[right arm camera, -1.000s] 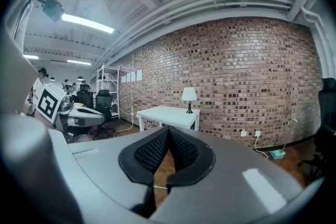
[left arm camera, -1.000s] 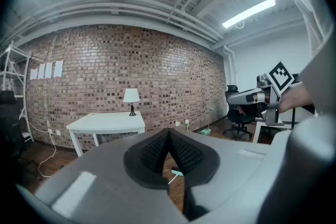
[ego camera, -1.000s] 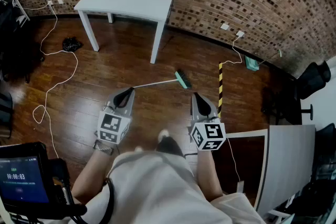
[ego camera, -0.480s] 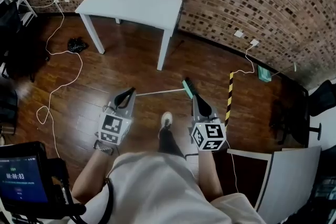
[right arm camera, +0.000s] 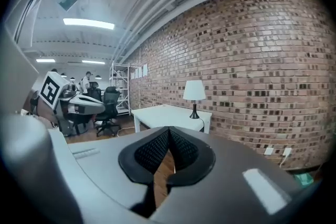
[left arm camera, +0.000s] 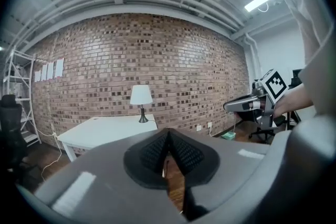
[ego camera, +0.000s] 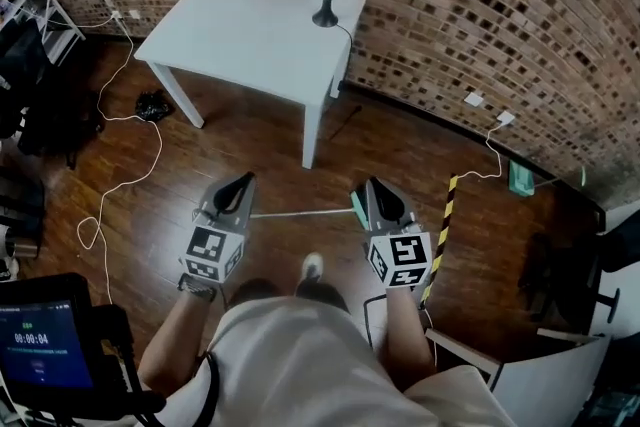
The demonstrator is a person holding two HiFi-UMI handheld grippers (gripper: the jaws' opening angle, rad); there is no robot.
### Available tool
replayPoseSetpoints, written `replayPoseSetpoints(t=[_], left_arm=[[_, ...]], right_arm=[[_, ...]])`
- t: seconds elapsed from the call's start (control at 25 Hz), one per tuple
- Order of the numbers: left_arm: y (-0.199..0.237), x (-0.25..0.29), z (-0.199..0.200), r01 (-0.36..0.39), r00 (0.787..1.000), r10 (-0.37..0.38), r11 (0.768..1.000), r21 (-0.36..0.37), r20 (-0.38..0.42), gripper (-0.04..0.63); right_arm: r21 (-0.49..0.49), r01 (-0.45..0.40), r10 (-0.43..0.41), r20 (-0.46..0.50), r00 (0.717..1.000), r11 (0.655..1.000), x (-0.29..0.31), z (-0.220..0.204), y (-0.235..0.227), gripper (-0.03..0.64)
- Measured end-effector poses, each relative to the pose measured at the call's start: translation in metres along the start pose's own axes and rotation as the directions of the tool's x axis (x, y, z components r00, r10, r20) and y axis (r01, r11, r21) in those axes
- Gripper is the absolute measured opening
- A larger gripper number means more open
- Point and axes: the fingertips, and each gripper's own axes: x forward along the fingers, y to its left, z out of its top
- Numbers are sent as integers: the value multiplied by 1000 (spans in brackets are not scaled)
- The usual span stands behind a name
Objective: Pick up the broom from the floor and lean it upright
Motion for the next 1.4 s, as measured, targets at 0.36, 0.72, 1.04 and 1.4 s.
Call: replayPoseSetpoints(t=[0.36,0.72,1.04,1.4], left_arm=[[32,47,-3,-14,999,14,1000,-12,-38,0],[57,72,-27,-23,996,20,999,-36,-86,0],[110,80,-86,-100,982,80,989,-111,-170,0],[144,74,-201,-138,953,73,969,-206,-294,0]], right_arm=[[26,13,-13,3,1000,1000,57,15,-32,14],[4,-62,62,-119,991,998,111,-22,-30,14],[-49,-238,222,-218,951,970,197,-79,20,32],[-29,-385,328,-466,822,922,270,-227,72,58]])
